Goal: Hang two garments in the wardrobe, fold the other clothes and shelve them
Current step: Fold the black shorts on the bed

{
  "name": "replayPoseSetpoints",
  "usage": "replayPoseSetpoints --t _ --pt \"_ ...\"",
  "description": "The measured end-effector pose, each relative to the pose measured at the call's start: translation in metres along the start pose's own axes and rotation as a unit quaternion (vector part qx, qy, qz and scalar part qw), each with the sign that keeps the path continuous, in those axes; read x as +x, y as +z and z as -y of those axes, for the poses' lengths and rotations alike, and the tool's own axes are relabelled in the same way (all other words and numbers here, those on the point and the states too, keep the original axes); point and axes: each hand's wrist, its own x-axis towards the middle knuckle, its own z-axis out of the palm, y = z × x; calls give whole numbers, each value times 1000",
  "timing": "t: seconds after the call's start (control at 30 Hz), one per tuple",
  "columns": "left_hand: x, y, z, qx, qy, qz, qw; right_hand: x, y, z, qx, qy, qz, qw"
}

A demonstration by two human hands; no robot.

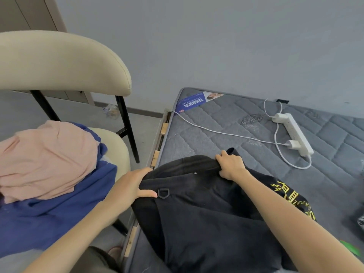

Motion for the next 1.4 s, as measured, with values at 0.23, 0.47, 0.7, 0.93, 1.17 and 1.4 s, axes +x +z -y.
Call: replayPoseSetpoints --t 0.23,0.47,0.7,0.93,1.17,1.4 --pt "75 -41 -54 33 63 -140 988 0 -65 -52 104 184 -221 952" --pt "103 -51 -92 -26 17 -205 978 1 -73 -69 373 169 -188 893" --pt "53 1 -71 -28 -30 -102 994 -50 -22 -33 412 71 -105 903" --pt "-6 63 -77 9 -28 4 1000 -148 42 -11 401 58 -83 910" --pt "-55 107 -93 50 71 88 992 -227 81 -1 412 61 -13 909" --pt "-86 143 -90 105 89 176 975 -272 115 15 412 -3 16 911"
